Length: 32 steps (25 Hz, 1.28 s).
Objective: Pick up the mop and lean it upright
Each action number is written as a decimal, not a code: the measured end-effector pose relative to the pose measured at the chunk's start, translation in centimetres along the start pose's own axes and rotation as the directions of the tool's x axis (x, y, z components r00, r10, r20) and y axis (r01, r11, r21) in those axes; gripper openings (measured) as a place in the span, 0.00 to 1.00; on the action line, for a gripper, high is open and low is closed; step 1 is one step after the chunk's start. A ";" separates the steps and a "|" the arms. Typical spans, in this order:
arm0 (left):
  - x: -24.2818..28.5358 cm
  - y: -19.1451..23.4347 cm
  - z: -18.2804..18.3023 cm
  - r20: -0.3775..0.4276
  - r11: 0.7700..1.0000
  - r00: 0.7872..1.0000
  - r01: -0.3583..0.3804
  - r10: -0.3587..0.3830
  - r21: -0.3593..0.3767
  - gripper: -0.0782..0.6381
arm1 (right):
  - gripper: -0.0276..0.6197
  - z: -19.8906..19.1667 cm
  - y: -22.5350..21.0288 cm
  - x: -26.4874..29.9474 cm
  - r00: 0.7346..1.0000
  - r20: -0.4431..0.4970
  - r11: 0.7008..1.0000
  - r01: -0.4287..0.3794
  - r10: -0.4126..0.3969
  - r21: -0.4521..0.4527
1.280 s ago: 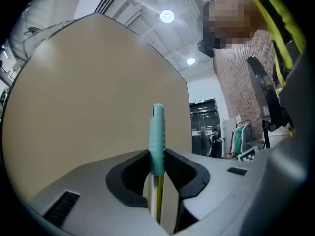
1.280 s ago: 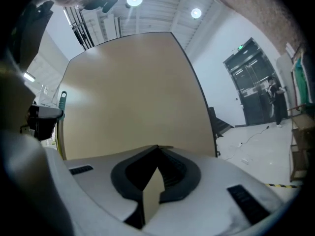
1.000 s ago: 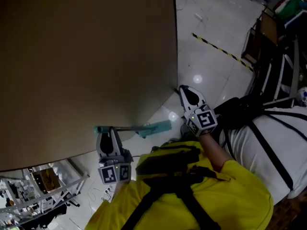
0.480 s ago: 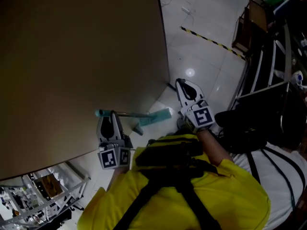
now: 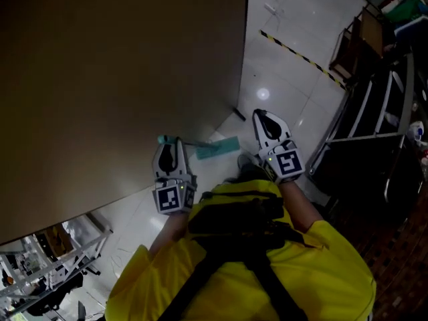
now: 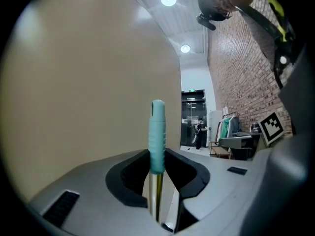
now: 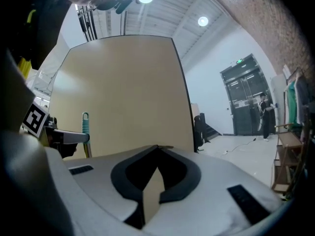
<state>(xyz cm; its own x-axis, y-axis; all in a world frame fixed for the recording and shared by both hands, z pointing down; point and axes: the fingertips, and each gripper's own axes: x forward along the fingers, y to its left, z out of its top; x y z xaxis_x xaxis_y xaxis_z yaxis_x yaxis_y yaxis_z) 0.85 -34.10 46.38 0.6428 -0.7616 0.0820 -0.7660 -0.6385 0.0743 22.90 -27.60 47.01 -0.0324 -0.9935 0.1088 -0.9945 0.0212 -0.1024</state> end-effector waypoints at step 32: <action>0.1 15.0 -18.9 -0.238 0.828 0.820 -0.553 0.520 -0.095 0.26 | 0.05 -10.4 11.8 11.9 0.803 -0.242 0.824 -0.566 0.545 -0.019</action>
<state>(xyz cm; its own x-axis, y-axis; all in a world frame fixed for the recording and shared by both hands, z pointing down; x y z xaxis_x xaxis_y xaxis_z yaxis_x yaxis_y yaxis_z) -10.50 -41.72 66.27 0.1294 -0.9305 0.3428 -0.9891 -0.0967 0.1107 9.70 -37.99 57.39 -0.5921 -0.7591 0.2704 -0.8036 0.5815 -0.1270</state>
